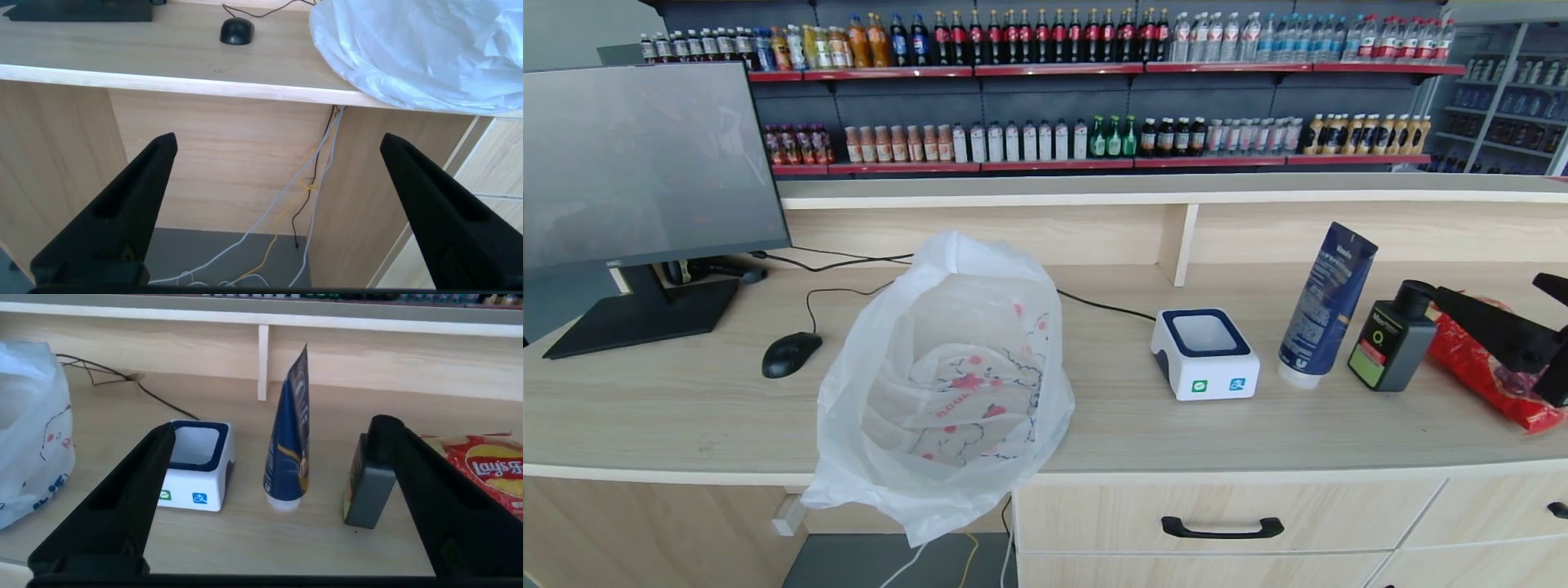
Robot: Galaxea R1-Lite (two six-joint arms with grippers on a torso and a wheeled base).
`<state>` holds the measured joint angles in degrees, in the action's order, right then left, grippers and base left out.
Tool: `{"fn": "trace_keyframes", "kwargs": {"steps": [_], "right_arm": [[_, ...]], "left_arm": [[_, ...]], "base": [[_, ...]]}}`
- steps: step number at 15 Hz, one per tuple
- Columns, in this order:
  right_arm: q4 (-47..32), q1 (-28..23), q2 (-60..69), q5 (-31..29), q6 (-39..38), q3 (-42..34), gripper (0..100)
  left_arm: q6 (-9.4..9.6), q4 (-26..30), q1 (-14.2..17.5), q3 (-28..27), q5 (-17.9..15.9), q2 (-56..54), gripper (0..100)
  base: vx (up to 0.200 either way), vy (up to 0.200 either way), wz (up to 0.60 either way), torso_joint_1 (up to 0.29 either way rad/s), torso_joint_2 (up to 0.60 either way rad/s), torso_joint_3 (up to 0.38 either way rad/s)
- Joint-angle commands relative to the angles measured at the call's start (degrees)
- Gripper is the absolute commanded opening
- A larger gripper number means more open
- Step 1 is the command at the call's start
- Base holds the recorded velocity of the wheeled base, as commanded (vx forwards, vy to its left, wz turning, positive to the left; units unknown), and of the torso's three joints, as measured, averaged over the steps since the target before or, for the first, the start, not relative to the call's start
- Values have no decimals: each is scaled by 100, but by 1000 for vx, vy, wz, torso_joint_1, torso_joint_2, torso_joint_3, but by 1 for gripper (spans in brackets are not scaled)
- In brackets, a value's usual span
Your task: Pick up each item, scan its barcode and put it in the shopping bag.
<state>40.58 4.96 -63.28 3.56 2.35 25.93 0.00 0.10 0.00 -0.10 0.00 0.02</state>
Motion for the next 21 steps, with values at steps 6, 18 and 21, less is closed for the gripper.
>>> {"fn": "trace_keyframes", "kwargs": {"steps": [6, 18, 21], "right_arm": [[574, -153, -1301, -31, -121, 378, 100], [1039, -4, -2452, -66, -226, 1063, 100], [1039, 5, -2479, -400, -288, 1063, 100]], "left_arm": [[0, -1, 0, 1, 0, -2, 100], [0, -1, 0, 1, 0, -2, 100], [0, -1, 0, 1, 0, -2, 100]], "base": [[0, 0, 0, 0, 0, 0], [0, 0, 0, 0, 0, 0], [0, 0, 0, 0, 0, 0]]}}
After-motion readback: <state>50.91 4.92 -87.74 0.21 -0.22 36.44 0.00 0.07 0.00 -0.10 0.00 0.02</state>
